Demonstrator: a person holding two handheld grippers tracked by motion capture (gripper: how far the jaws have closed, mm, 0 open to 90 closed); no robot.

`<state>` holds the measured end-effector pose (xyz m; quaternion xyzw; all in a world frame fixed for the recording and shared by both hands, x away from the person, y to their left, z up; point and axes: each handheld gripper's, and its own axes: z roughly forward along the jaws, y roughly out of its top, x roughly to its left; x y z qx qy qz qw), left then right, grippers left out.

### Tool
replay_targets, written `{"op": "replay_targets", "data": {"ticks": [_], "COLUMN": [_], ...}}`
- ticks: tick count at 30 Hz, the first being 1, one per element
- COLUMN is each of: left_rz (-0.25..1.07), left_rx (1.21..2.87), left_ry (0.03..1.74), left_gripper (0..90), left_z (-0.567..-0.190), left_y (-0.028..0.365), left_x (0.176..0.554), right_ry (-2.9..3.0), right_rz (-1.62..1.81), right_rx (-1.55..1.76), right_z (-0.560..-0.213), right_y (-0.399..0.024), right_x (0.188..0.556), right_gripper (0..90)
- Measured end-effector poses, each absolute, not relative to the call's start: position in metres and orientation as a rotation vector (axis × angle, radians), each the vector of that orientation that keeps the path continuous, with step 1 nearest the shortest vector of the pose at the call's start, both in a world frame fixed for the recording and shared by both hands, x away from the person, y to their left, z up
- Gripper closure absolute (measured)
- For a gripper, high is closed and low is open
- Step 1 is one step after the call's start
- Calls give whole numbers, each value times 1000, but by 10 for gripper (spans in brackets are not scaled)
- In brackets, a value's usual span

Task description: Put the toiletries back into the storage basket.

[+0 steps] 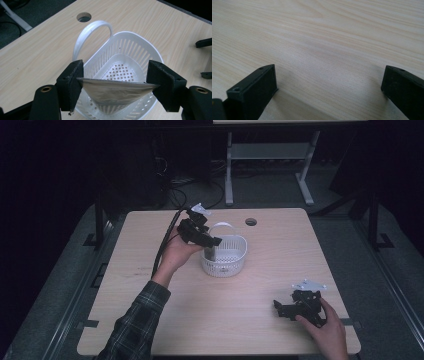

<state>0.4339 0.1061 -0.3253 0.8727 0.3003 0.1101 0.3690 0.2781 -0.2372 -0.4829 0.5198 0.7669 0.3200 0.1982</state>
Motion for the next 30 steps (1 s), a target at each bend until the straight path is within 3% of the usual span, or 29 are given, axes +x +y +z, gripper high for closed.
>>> {"op": "replay_targets", "data": {"ticks": [30], "left_rz": [263], "left_rx": [2250], "left_ry": [765], "left_gripper": [294], "left_z": [-353], "left_y": [108], "left_x": [429], "right_ry": [2147], "right_rz": [893], "right_rx": [1452], "right_z": [-483], "right_y": [-237], "right_x": [278], "right_gripper": [0]}}
